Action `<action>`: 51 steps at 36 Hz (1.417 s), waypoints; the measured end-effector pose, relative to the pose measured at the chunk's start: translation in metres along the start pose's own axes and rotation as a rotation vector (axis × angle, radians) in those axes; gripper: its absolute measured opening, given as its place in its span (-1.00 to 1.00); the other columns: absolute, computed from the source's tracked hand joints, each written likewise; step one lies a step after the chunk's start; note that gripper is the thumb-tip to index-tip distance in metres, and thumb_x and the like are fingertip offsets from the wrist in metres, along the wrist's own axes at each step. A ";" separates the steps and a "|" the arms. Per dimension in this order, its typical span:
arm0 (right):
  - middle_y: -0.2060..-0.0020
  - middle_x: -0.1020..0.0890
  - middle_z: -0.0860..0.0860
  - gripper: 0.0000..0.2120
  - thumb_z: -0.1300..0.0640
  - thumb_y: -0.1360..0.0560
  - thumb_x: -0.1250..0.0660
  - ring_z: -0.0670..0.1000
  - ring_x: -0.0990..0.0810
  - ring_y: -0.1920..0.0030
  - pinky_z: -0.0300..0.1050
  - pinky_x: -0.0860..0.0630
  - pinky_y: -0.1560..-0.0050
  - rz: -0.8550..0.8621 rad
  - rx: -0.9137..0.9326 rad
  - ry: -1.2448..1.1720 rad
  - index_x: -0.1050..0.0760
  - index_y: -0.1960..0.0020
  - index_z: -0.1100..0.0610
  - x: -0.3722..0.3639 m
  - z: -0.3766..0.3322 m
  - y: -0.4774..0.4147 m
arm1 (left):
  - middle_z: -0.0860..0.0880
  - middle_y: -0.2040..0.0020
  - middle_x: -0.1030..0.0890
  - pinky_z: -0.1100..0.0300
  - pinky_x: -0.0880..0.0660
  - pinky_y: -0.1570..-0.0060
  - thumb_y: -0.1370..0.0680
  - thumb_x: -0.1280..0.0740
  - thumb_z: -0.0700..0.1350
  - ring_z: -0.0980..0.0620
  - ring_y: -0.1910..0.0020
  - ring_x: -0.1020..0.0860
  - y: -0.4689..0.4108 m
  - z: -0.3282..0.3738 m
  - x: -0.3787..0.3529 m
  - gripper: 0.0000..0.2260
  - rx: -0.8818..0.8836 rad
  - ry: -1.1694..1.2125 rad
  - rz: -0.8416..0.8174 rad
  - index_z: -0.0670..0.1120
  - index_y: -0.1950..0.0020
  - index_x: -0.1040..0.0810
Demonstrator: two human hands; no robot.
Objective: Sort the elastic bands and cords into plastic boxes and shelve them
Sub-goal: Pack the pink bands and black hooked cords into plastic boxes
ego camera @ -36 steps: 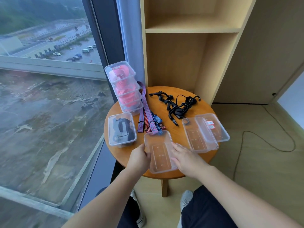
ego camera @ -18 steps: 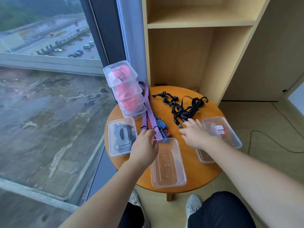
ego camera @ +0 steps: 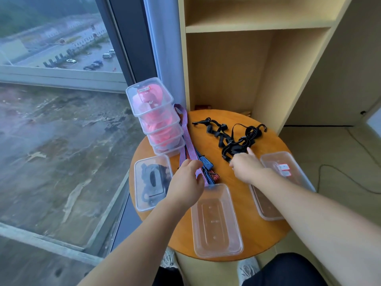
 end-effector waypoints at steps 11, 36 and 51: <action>-0.05 -0.62 0.16 -0.76 0.29 -0.60 -0.19 0.18 -0.57 -0.01 0.07 -0.56 -0.02 0.561 -0.033 -0.549 -0.56 -0.18 0.16 0.143 0.043 0.027 | 0.02 -0.04 -0.49 0.32 -0.33 0.08 -0.56 -0.28 -0.21 0.11 0.10 -0.44 -0.030 0.050 0.046 -0.74 -0.129 0.016 0.092 -0.12 -0.25 -0.52; 0.02 -0.68 -0.06 -0.72 0.26 -0.54 -0.36 -0.12 -0.64 -0.03 -0.24 -0.54 -0.13 0.842 0.297 -0.982 -0.57 -0.24 0.10 0.300 0.040 0.120 | 0.05 0.27 -0.66 0.37 -0.56 0.23 -0.57 -0.37 -0.14 0.18 0.29 -0.65 -0.084 0.198 0.175 -0.91 -0.258 0.489 0.224 -0.01 0.13 -0.56; 0.07 -0.61 0.05 -0.95 0.23 -0.57 -0.33 -0.01 -0.56 0.00 -0.21 -0.48 -0.13 0.454 0.391 -1.553 -0.52 -0.03 0.13 0.249 -0.004 0.092 | -0.15 0.09 -0.71 0.19 -0.59 0.02 -0.53 -0.36 -0.19 -0.05 0.06 -0.69 -0.070 0.195 0.215 -0.92 -0.344 1.145 0.115 -0.13 0.15 -0.53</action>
Point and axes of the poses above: each hand's wrist, its own y-axis away from the middle knuckle, its own x-axis out of the back of the hand, z = x × y, the point moved 10 cm from there along -y, towards the middle knuckle
